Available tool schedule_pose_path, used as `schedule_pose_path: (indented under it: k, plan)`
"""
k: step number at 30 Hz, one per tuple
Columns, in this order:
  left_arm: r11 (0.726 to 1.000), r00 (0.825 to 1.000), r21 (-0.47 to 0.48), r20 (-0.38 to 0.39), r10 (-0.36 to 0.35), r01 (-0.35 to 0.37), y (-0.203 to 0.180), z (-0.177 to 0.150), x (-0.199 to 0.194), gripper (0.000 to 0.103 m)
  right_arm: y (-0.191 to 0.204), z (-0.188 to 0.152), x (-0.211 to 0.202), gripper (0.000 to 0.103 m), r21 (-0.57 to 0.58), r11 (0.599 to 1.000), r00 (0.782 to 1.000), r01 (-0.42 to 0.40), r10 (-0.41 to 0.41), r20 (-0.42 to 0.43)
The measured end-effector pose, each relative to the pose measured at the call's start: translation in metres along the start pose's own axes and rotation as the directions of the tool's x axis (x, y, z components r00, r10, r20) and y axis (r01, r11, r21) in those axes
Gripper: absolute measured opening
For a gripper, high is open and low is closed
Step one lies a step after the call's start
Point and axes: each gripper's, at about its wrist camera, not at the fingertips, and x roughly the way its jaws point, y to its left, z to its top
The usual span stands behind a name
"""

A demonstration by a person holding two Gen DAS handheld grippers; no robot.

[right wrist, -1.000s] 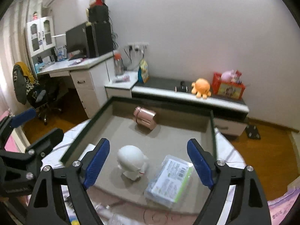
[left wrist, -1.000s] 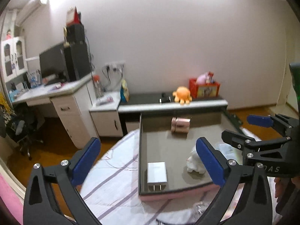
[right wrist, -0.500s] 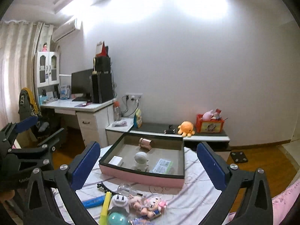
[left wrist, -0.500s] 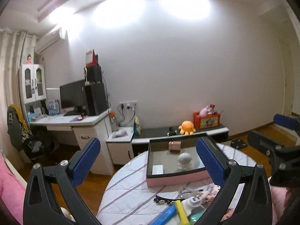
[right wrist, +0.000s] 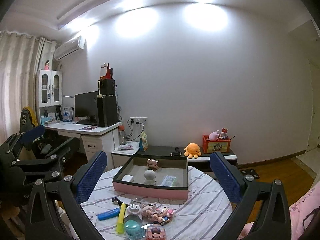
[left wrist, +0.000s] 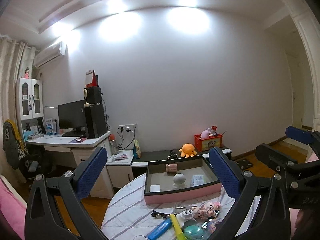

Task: Organize rigid objects
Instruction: 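Pull both tools back from the tray, then move the right tool to the pink block figure and close on it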

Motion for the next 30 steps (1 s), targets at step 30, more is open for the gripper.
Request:
schedule_pose_path:
  k: [30]
  plan:
    - [0.999, 0.928, -0.042, -0.372, 0.004, -0.021, 0.029, -0.114, 0.086, 0.103, -0.015, -0.102, 0.080, 0.103, -0.008, 0.999, 0.937, 0.048, -0.048, -0.346]
